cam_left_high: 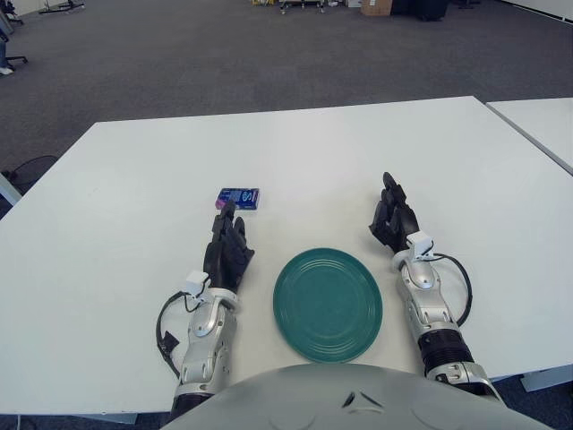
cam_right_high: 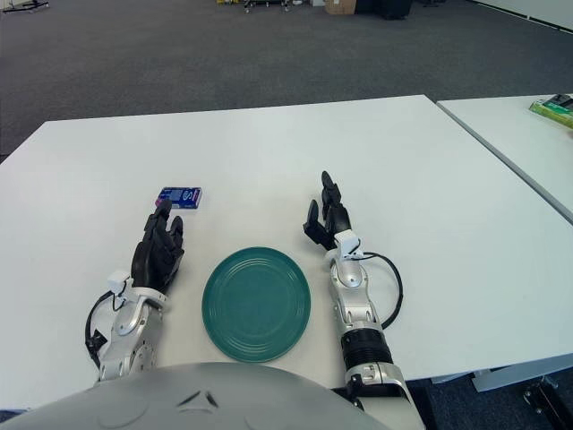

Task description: Put the gum into the plate.

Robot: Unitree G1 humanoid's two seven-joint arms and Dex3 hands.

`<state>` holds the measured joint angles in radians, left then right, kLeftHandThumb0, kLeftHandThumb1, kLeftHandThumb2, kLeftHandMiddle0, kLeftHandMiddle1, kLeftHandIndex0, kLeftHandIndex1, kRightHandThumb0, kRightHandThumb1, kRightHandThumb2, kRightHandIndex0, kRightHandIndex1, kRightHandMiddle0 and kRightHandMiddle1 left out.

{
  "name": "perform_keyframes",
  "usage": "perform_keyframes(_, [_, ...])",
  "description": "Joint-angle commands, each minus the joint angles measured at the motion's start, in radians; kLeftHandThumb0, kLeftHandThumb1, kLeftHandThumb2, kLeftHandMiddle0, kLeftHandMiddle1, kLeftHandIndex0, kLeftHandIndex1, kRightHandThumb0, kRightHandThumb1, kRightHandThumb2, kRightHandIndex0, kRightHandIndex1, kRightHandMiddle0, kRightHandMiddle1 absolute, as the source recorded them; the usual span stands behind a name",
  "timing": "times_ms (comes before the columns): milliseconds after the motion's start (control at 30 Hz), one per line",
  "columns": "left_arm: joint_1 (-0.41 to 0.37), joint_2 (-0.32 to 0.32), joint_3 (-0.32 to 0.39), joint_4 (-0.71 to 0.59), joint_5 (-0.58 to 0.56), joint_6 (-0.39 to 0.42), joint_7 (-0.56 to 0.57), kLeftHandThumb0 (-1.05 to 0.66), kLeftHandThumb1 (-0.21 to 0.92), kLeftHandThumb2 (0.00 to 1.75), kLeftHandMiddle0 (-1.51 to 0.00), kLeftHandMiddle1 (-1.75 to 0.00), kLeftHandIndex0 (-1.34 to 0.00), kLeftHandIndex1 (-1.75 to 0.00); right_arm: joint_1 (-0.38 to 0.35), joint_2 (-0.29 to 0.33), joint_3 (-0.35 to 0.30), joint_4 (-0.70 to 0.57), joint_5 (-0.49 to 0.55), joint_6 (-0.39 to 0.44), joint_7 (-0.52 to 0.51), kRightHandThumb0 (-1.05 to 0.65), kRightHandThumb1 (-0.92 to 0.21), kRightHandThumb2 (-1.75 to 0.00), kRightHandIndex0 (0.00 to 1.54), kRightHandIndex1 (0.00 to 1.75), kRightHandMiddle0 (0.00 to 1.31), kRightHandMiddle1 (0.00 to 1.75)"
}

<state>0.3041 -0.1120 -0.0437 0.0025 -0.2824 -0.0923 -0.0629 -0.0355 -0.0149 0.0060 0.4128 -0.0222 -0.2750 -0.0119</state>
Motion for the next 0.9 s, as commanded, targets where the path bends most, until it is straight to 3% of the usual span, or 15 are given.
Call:
perform_keyframes(0, [0.013, -0.006, -0.007, -0.040, -0.016, 0.051, -0.013, -1.00, 0.92, 0.95, -0.06, 0.00, 0.00, -0.31, 0.107, 0.021, 0.019, 0.140, -0.008, 0.168, 0.007, -0.81, -0.92, -0.93, 0.00, 0.00, 0.00, 0.00])
perform_keyframes(433, [-0.047, -0.010, -0.003, -0.308, -0.079, 0.257, 0.037, -0.94, 0.92, 0.91, -0.02, 0.00, 0.00, -0.23, 0.094, 0.037, 0.016, 0.175, -0.017, 0.162, -0.041, -0.85, -0.92, -0.91, 0.01, 0.01, 0.03, 0.02])
perform_keyframes(667, [-0.154, 0.001, 0.063, -0.435, -0.161, 0.360, 0.095, -0.93, 0.92, 0.88, -0.02, 0.00, 0.00, -0.23, 0.080, 0.041, 0.017, 0.204, -0.025, 0.150, -0.059, -0.87, -0.92, -0.90, 0.03, 0.01, 0.04, 0.03])
perform_keyframes(733, [-0.200, 0.019, 0.077, -0.440, -0.135, 0.357, 0.103, -0.92, 0.92, 0.88, -0.04, -0.01, 0.00, -0.28, 0.075, 0.041, 0.017, 0.213, -0.027, 0.147, -0.063, -0.87, -0.92, -0.90, 0.03, 0.01, 0.04, 0.04])
perform_keyframes(867, [-0.308, 0.116, 0.056, -0.338, 0.077, 0.259, 0.099, -0.91, 0.92, 0.86, -0.09, -0.02, 0.00, -0.40, 0.063, 0.041, 0.021, 0.234, -0.034, 0.139, -0.072, -0.89, -0.92, -0.90, 0.02, 0.01, 0.05, 0.05])
